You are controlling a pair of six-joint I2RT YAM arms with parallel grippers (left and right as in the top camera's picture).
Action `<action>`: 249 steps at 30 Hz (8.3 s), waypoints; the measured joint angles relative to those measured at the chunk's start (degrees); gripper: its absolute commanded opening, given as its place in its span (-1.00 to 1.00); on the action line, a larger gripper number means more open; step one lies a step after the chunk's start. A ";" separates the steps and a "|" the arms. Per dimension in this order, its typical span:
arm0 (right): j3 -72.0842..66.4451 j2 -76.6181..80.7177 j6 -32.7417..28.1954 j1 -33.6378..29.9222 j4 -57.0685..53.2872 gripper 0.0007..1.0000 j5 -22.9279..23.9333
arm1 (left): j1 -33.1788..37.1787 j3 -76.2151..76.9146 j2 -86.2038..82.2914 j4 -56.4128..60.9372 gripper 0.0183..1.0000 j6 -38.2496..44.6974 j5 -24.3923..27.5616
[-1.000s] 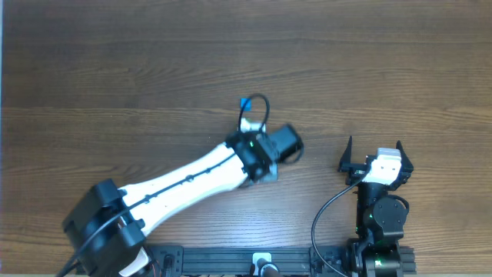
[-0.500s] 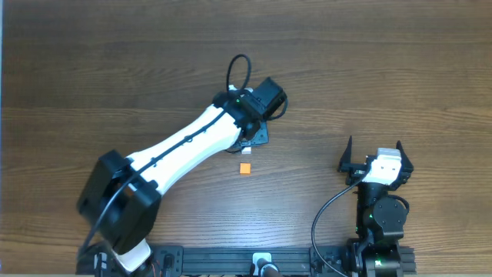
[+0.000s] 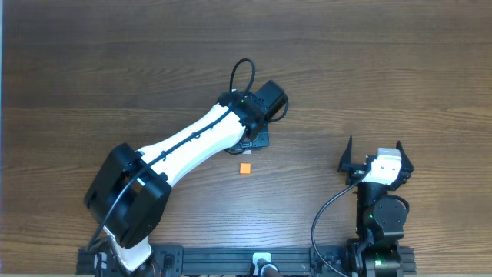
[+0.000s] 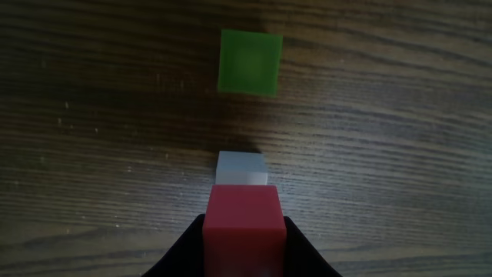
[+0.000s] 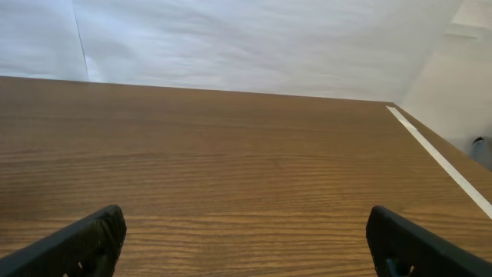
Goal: Stack Cubes
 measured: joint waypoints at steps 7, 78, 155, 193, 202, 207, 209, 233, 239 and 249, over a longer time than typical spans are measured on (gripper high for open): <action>0.00 0.00 0.00 0.00 0.00 0.98 0.00 | -0.37 0.00 0.37 -0.59 -0.96 0.02 0.44; 0.00 0.00 0.02 0.00 0.00 0.99 0.00 | -0.37 0.00 3.56 0.26 -0.39 0.00 0.20; 0.00 0.00 0.02 0.00 0.00 0.98 0.00 | -6.32 -7.41 2.25 0.50 -0.55 -1.53 2.84; 0.00 0.00 -0.02 0.00 0.00 0.99 0.00 | -0.52 3.85 -4.44 -6.36 -0.95 -2.16 1.53; 0.00 0.00 0.00 0.00 0.00 0.98 0.00 | 0.42 3.85 -2.16 -6.49 -0.95 -2.16 1.75; 0.00 0.00 0.02 0.00 0.00 0.99 0.00 | 0.39 3.85 -1.03 -6.69 -0.95 -2.16 1.97; 0.00 0.00 0.02 0.00 0.00 0.98 0.00 | 0.39 3.85 -0.83 -6.67 -0.95 -2.16 1.97; 0.00 0.00 0.04 0.00 0.00 0.99 0.00 | 0.57 3.85 0.07 -6.16 -0.96 -1.88 2.19; 0.00 0.00 0.02 0.00 0.00 0.98 0.00 | 0.72 3.85 0.39 -6.16 -0.95 -1.88 2.19; 0.00 0.00 0.00 0.00 0.00 0.99 0.00 | 0.72 3.85 0.66 -5.64 -0.95 -1.70 2.60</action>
